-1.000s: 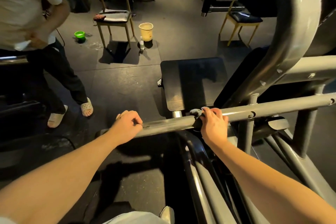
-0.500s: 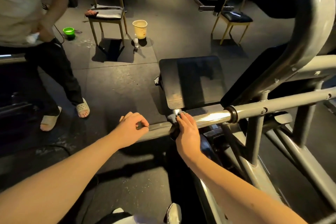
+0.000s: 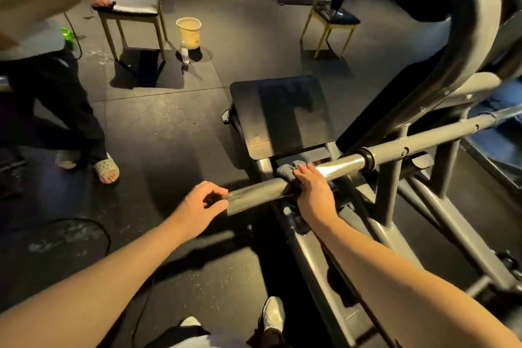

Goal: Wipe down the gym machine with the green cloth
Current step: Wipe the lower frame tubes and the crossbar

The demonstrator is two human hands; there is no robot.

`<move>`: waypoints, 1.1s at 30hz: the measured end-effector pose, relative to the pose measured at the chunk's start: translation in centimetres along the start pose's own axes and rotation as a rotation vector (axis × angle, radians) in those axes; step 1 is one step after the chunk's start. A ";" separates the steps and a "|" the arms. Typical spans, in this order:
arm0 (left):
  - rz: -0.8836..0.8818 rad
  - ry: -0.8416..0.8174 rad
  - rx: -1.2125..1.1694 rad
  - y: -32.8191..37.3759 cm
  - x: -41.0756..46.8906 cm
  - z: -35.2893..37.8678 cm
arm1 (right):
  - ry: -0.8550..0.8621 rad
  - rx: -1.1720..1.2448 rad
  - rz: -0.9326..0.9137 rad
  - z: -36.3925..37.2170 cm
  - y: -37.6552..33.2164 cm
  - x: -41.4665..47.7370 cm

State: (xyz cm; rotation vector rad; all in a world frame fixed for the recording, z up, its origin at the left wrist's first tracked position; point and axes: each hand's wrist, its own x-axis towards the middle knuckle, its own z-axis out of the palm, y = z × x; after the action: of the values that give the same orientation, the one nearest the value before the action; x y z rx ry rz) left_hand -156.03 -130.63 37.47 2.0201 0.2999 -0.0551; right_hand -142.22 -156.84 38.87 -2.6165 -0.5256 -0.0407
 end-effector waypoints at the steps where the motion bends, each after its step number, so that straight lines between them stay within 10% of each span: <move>1: 0.001 0.008 -0.021 -0.2 -0.1 0.1 | 0.021 -0.024 0.044 0.2 -0.9 -0.1; 13: -0.110 0.066 -0.182 -1.5 -0.3 1.2 | -0.159 0.029 -0.281 4.1 -8.4 -4.2; 19: -0.092 0.013 -0.166 -1.1 -0.6 1.1 | 0.135 0.067 0.097 0.7 -2.0 -1.5; 26: -0.102 -0.008 -0.204 -1.5 -0.8 1.5 | 0.225 0.811 0.764 5.7 -10.5 -5.1; 33: -0.108 0.032 -0.247 -2.1 -0.5 2.3 | 0.175 1.001 0.852 8.8 -14.9 -7.1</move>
State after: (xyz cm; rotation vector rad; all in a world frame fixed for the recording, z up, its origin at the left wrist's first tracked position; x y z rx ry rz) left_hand -156.79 -131.86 34.66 1.7599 0.4157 -0.0513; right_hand -154.90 -143.20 36.73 -1.6295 0.5411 0.2103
